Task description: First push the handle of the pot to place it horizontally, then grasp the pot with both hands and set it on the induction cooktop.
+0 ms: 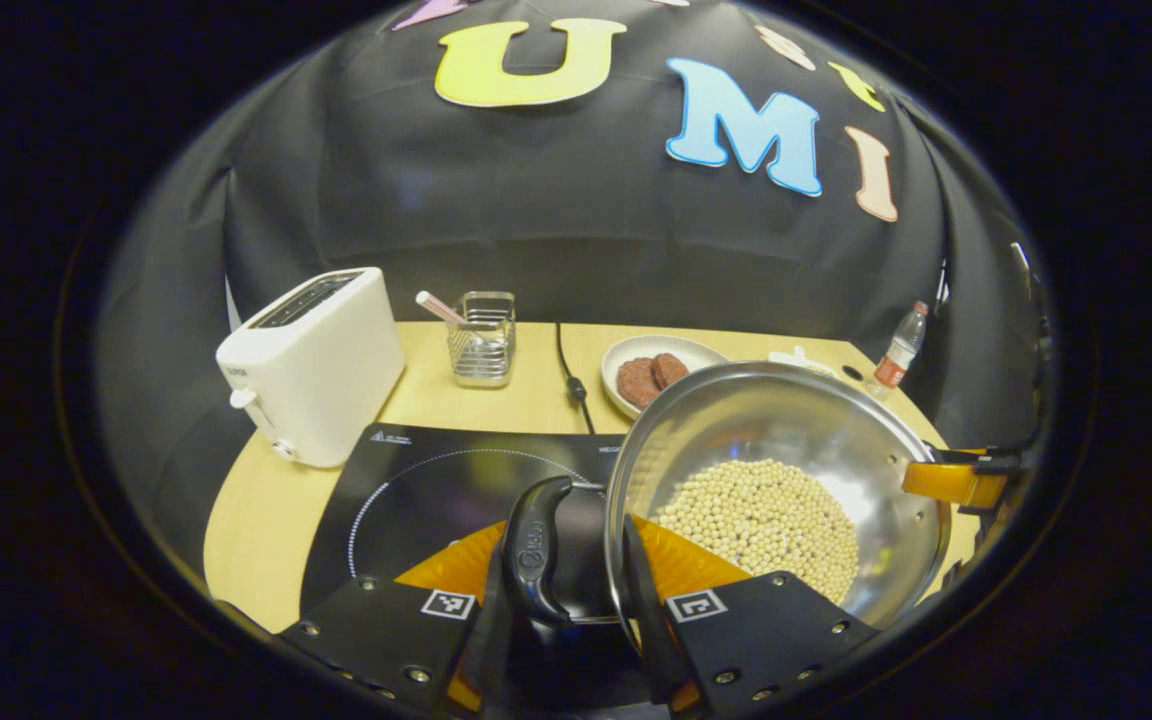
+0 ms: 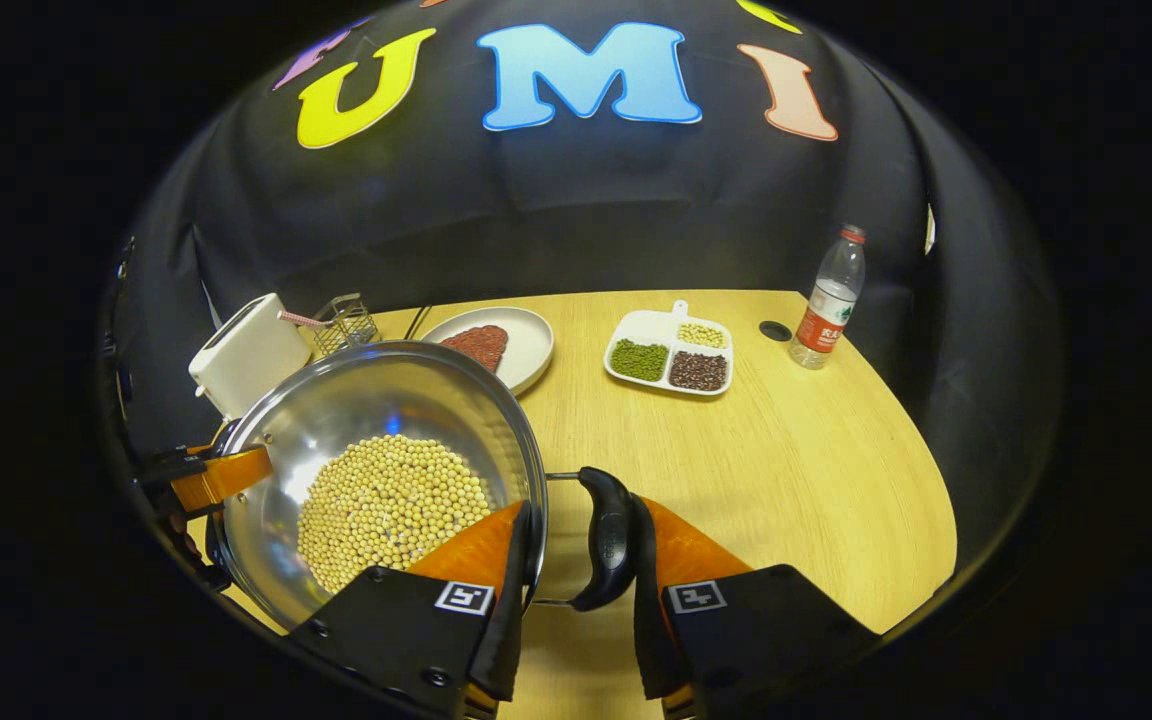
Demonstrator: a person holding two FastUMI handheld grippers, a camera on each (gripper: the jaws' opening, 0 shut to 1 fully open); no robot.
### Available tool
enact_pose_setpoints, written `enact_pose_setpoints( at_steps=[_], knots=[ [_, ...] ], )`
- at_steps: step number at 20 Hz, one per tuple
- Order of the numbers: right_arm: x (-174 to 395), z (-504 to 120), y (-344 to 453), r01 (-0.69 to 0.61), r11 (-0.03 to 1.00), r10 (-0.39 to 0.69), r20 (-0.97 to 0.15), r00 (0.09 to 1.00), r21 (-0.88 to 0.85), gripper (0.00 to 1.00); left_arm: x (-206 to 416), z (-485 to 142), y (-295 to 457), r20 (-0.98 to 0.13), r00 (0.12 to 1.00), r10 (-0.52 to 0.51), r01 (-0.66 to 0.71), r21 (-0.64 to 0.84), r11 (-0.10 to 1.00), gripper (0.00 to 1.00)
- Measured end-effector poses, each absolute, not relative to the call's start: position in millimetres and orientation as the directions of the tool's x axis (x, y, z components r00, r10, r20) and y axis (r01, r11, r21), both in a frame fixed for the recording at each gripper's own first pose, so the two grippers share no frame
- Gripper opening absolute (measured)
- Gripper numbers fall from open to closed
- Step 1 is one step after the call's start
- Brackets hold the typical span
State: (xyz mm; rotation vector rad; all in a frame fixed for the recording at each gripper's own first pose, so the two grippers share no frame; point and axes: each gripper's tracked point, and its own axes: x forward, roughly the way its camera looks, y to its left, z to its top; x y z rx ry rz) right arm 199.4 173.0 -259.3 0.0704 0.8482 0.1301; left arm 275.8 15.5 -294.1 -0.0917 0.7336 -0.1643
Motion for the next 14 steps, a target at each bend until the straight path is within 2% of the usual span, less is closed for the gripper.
enact_pose_setpoints(
  at_steps=[4,6,7,9,10,11,13,14],
  knots=[
    [200.5,-256.5,198.7,-0.092,0.989,0.149,-0.740,0.655,0.117,0.45,277.2,-292.8,41.9,-0.660,0.731,-0.174,0.109,-0.140,0.984,0.51],
    [201.5,-254.7,211.3,-0.095,0.988,0.153,-0.739,0.656,0.120,0.46,278.6,-293.5,54.7,-0.661,0.731,-0.170,0.103,-0.139,0.985,0.51],
    [202.2,-254.7,217.7,-0.097,0.988,0.156,-0.740,0.655,0.122,0.49,280.1,-293.8,60.9,-0.661,0.731,-0.168,0.102,-0.138,0.985,0.51],
    [203.4,-254.1,230.2,-0.101,0.987,0.162,-0.738,0.655,0.128,0.49,281.4,-296.4,78.0,-0.662,0.732,-0.162,0.100,-0.132,0.986,0.53],
    [204.0,-253.9,236.8,-0.101,0.986,0.165,-0.739,0.654,0.131,0.46,281.4,-295.2,83.6,-0.662,0.732,-0.159,0.098,-0.129,0.987,0.54],
    [203.2,-254.3,242.8,-0.101,0.986,0.168,-0.739,0.652,0.134,0.48,283.0,-297.9,91.8,-0.662,0.733,-0.157,0.097,-0.126,0.987,0.54],
    [202.8,-256.5,253.3,-0.107,0.985,0.170,-0.742,0.648,0.133,0.45,286.6,-305.4,106.7,-0.666,0.729,-0.157,0.102,-0.121,0.987,0.54],
    [203.1,-256.8,258.3,-0.110,0.985,0.172,-0.744,0.646,0.133,0.49,287.0,-306.3,113.2,-0.666,0.729,-0.156,0.103,-0.118,0.988,0.54]
  ],
)
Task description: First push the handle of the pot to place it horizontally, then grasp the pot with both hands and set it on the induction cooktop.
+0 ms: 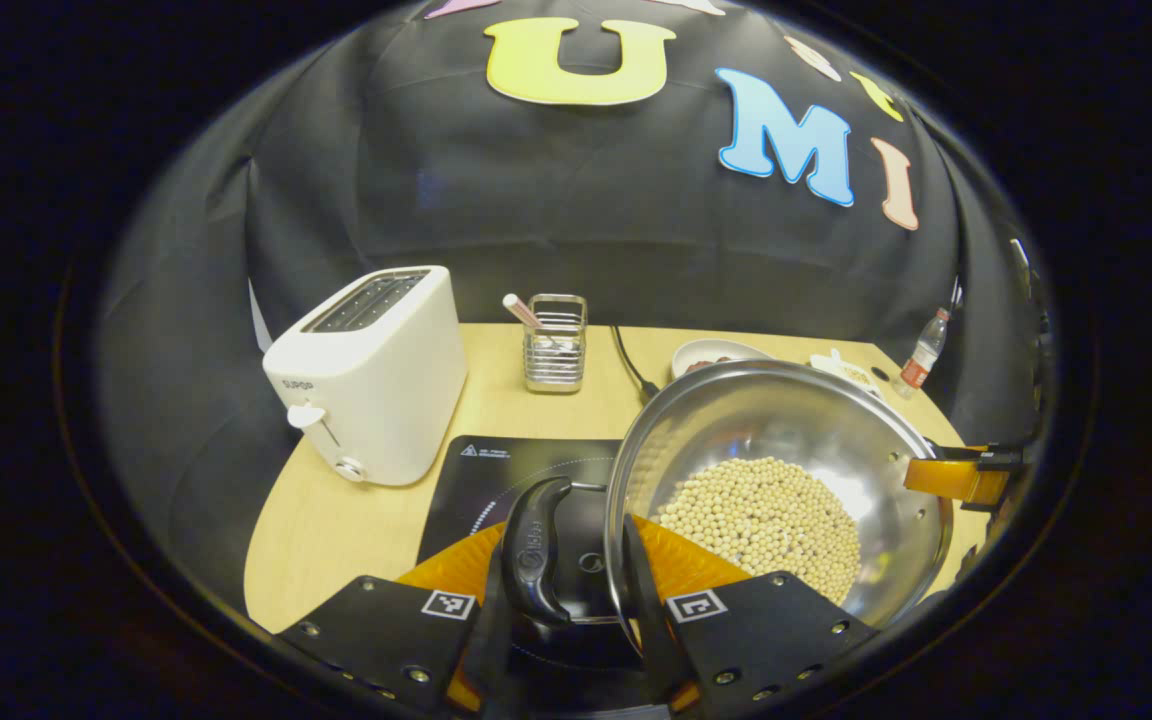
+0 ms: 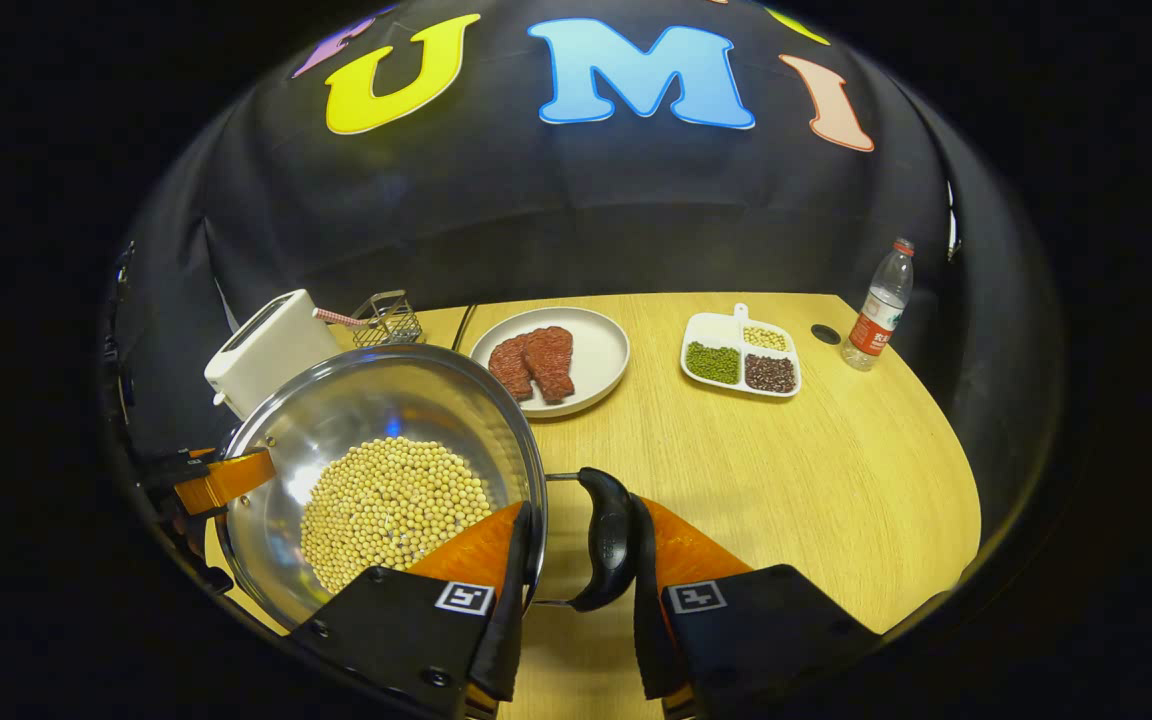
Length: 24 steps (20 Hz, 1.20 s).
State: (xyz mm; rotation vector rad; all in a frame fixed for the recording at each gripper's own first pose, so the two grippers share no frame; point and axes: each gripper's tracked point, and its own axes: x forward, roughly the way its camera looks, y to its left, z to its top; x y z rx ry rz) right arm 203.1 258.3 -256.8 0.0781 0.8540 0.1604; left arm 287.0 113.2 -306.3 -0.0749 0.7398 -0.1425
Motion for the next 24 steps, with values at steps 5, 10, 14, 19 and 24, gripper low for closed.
enact_pose_setpoints(
  at_steps=[5,10,14,19,24],
  knots=[
    [205.9,-254.4,283.7,-0.123,0.985,0.173,-0.738,0.653,0.122,0.49,290.3,-310.3,137.7,-0.662,0.733,-0.153,0.095,-0.123,0.988,0.58],
    [210.5,-254.4,307.5,-0.139,0.984,0.174,-0.736,0.654,0.109,0.49,294.1,-313.2,164.6,-0.665,0.732,-0.150,0.083,-0.131,0.988,0.54],
    [213.4,-256.1,323.8,-0.151,0.983,0.181,-0.734,0.655,0.107,0.49,299.2,-320.2,178.6,-0.669,0.729,-0.145,0.070,-0.137,0.988,0.54],
    [213.7,-262.5,339.8,-0.155,0.982,0.186,-0.738,0.649,0.112,0.49,307.2,-326.4,192.1,-0.676,0.724,-0.140,0.075,-0.125,0.989,0.54],
    [212.0,-265.9,348.1,-0.162,0.981,0.188,-0.744,0.642,0.108,0.49,305.2,-335.2,202.3,-0.688,0.713,-0.136,0.068,-0.125,0.990,0.58]
  ],
)
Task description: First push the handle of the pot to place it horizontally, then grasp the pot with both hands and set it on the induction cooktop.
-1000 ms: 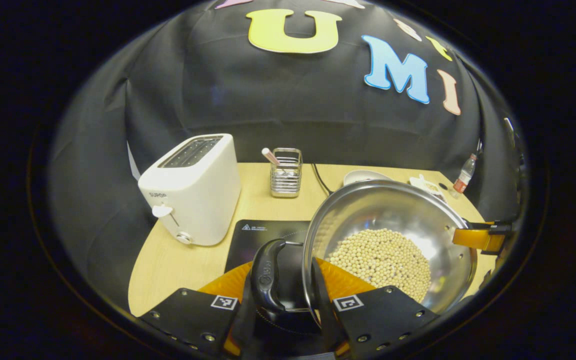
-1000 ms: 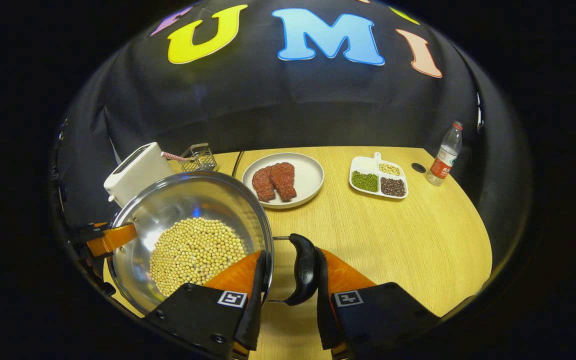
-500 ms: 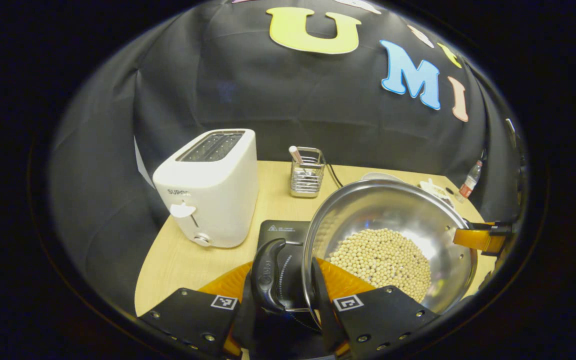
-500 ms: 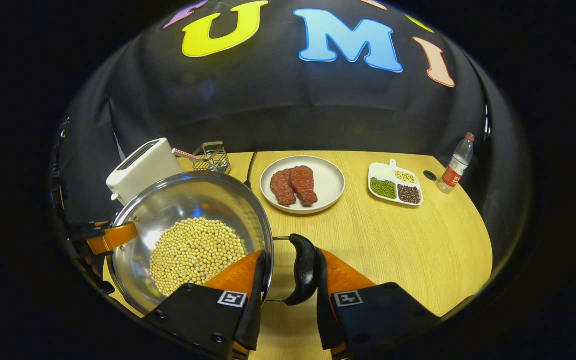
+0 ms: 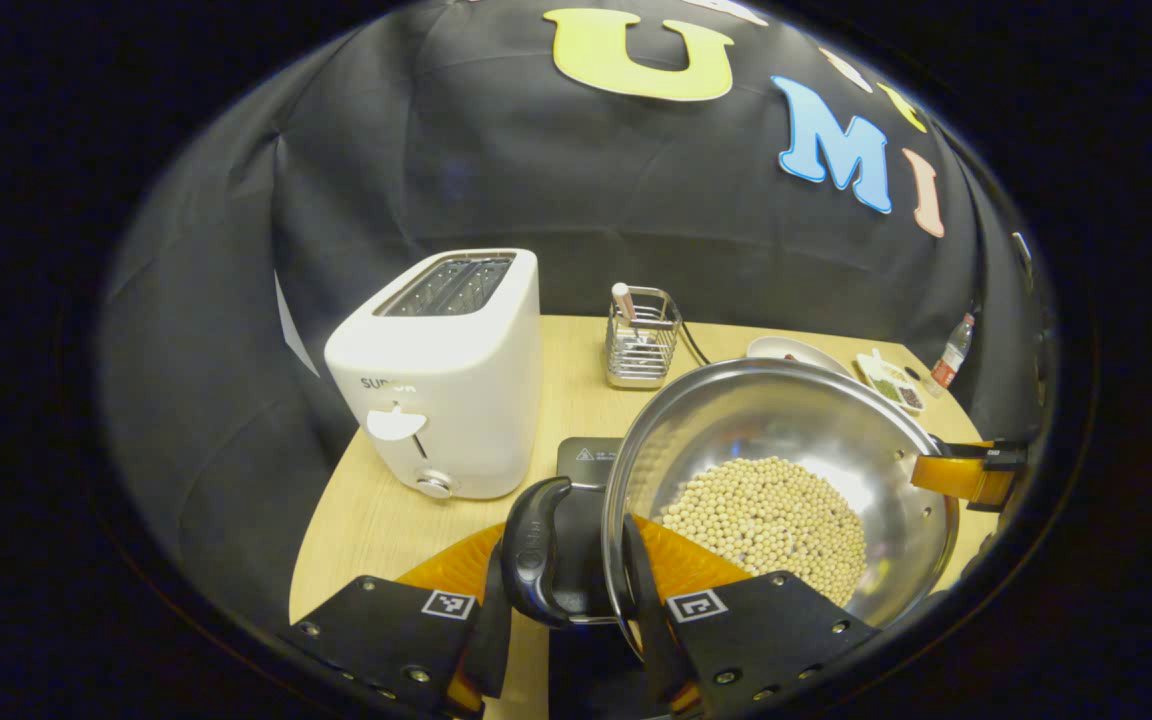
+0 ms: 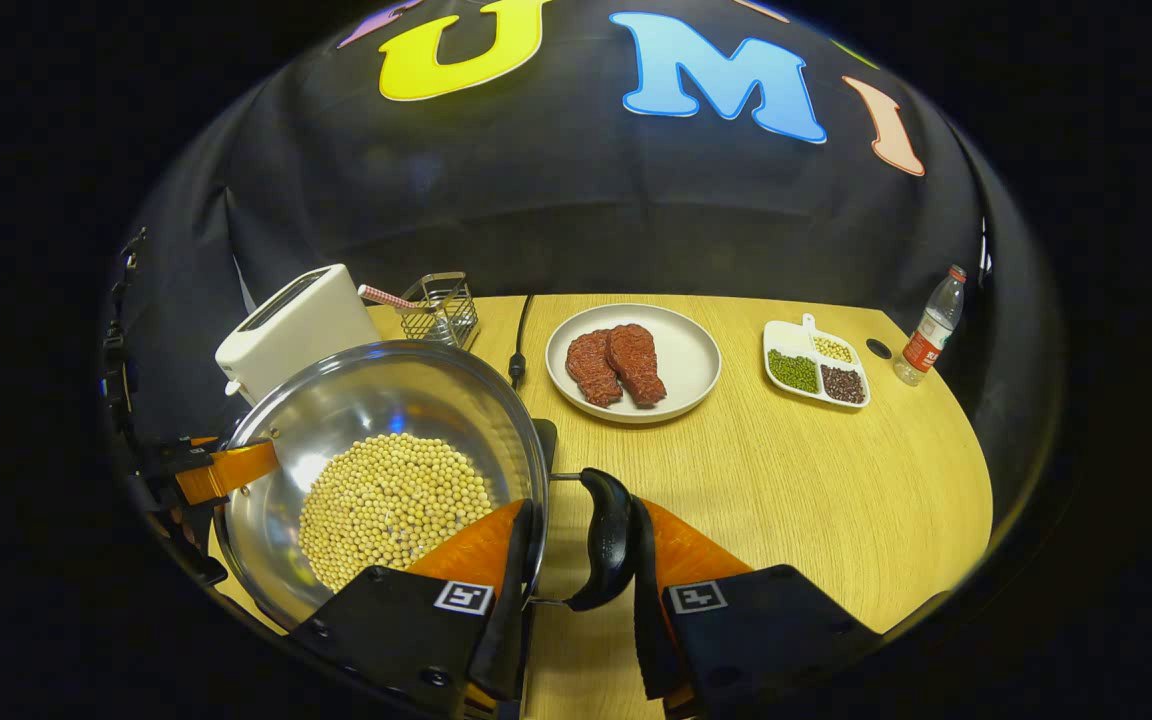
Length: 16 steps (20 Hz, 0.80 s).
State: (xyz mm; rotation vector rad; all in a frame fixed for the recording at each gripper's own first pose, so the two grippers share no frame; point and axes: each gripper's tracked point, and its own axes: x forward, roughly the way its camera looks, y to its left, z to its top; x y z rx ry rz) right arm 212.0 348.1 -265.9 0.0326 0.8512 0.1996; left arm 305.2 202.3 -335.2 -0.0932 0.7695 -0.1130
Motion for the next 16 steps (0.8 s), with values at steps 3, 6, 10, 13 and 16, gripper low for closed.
enact_pose_setpoints(
  at_steps=[3,6,10,13,16],
  knots=[
    [213.2,-266.0,350.3,-0.167,0.980,0.192,-0.741,0.643,0.110,0.51,306.2,-337.4,205.3,-0.681,0.720,-0.129,0.067,-0.117,0.991,0.55],
    [212.8,-265.2,358.0,-0.200,0.971,0.233,-0.730,0.643,0.133,0.55,311.6,-340.9,213.9,-0.666,0.743,-0.068,0.049,-0.047,0.998,0.58],
    [213.5,-250.7,356.2,-0.231,0.965,0.250,-0.688,0.682,0.122,0.98,310.0,-331.0,208.9,-0.634,0.772,-0.045,0.039,-0.024,0.999,0.83],
    [214.7,-228.1,340.9,-0.251,0.965,0.241,-0.635,0.734,0.076,0.93,308.2,-300.4,211.9,-0.554,0.832,-0.011,-0.015,-0.042,0.999,0.83],
    [215.8,-194.7,319.0,-0.249,0.967,0.237,-0.547,0.803,0.054,0.96,303.6,-257.2,204.7,-0.459,0.888,0.015,-0.042,-0.049,0.998,0.83]
  ],
)
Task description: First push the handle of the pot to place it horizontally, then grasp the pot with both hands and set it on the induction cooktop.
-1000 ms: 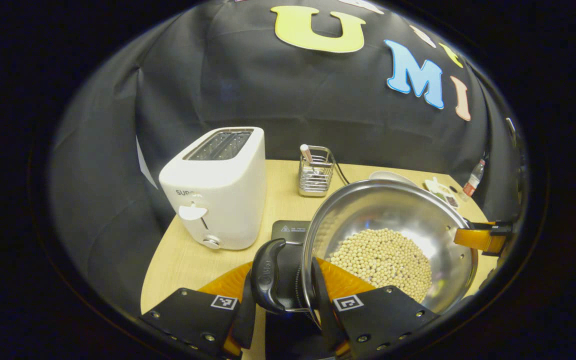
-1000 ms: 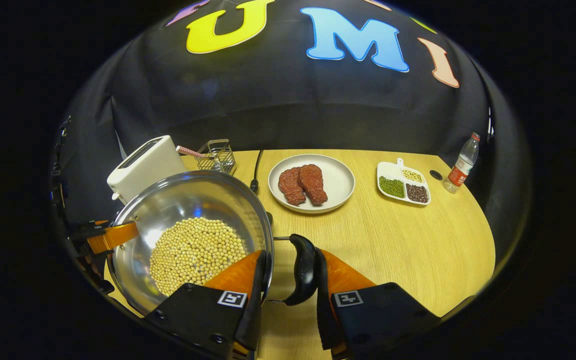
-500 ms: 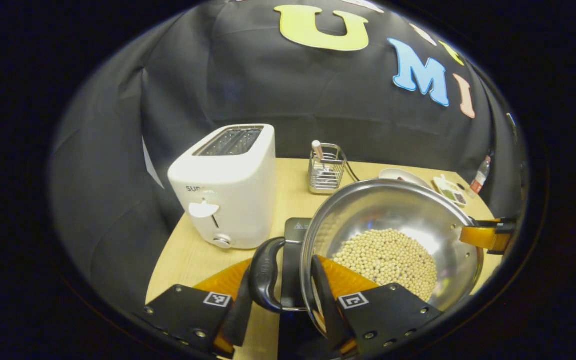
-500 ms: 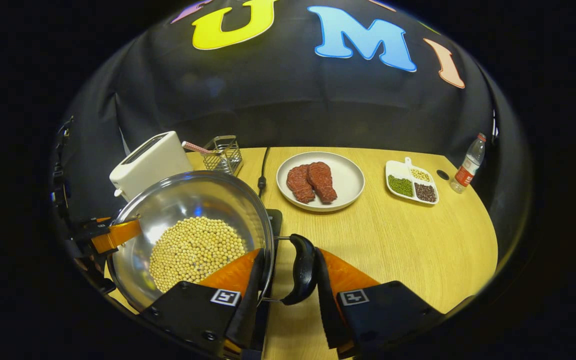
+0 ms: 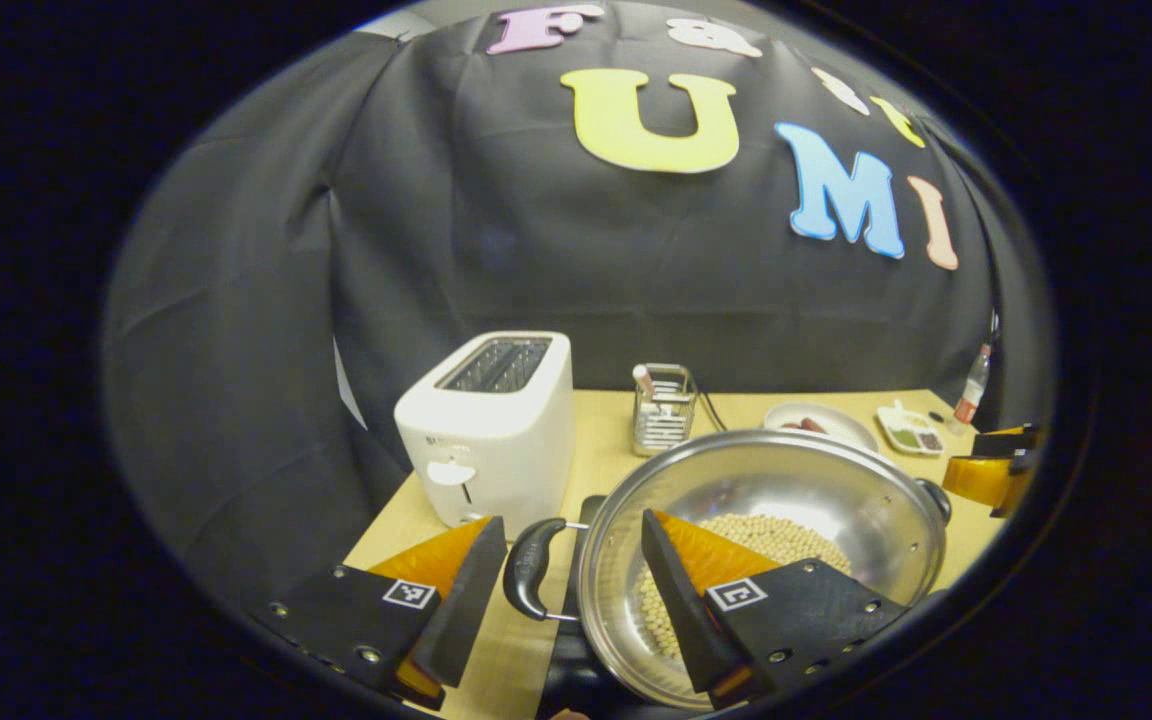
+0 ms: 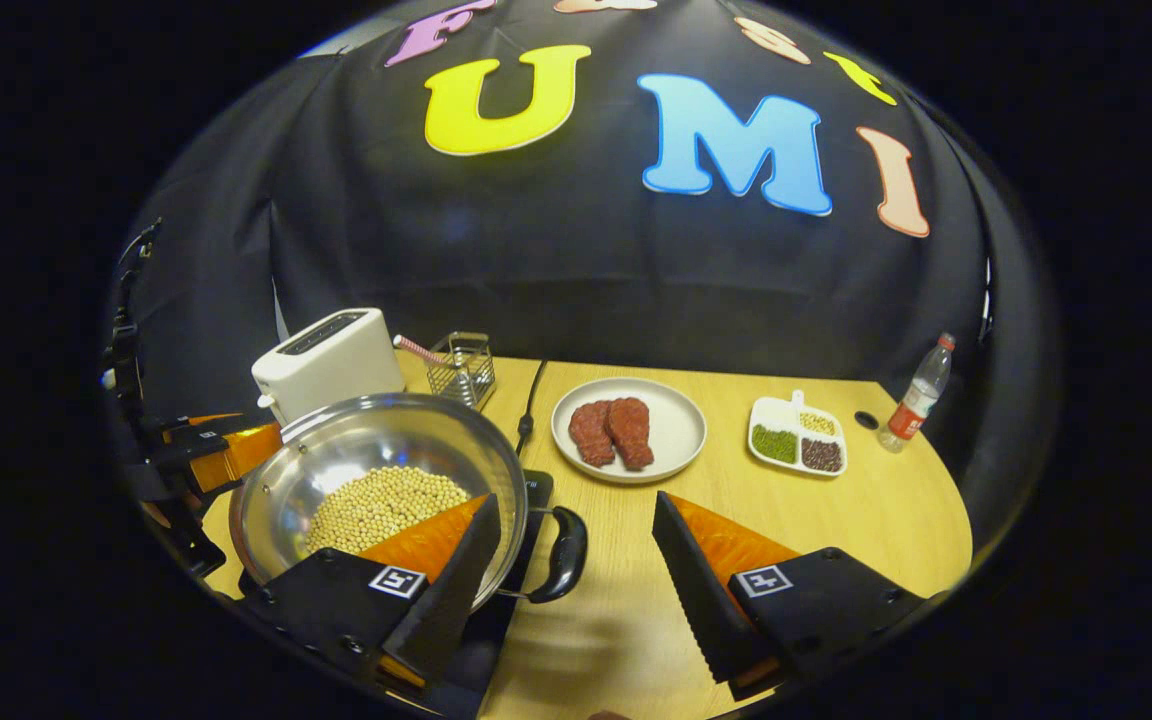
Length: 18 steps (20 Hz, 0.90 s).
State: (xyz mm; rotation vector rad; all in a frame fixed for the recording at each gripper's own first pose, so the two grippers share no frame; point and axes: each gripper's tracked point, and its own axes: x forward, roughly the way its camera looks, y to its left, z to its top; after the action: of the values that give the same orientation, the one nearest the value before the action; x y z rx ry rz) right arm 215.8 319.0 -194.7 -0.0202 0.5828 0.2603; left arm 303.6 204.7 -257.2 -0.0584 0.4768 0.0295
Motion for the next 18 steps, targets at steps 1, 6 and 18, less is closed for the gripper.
enact_pose_setpoints(
  at_steps=[1,6,18],
  knots=[
    [216.2,-181.5,311.7,-0.245,0.968,0.238,-0.514,0.824,0.055,0.96,298.8,-240.2,199.6,-0.427,0.904,0.022,-0.048,-0.051,0.998,0.82],
    [206.2,-127.2,252.3,-0.230,0.972,0.228,-0.385,0.894,0.042,0.98,272.2,-171.7,152.3,-0.317,0.947,0.047,-0.076,-0.080,0.994,0.82],
    [118.1,-51.1,92.3,-0.189,0.981,0.180,-0.163,0.970,-0.046,0.96,165.0,-47.9,-13.6,-0.165,0.986,-0.016,0.000,-0.092,0.996,0.84]
  ],
)
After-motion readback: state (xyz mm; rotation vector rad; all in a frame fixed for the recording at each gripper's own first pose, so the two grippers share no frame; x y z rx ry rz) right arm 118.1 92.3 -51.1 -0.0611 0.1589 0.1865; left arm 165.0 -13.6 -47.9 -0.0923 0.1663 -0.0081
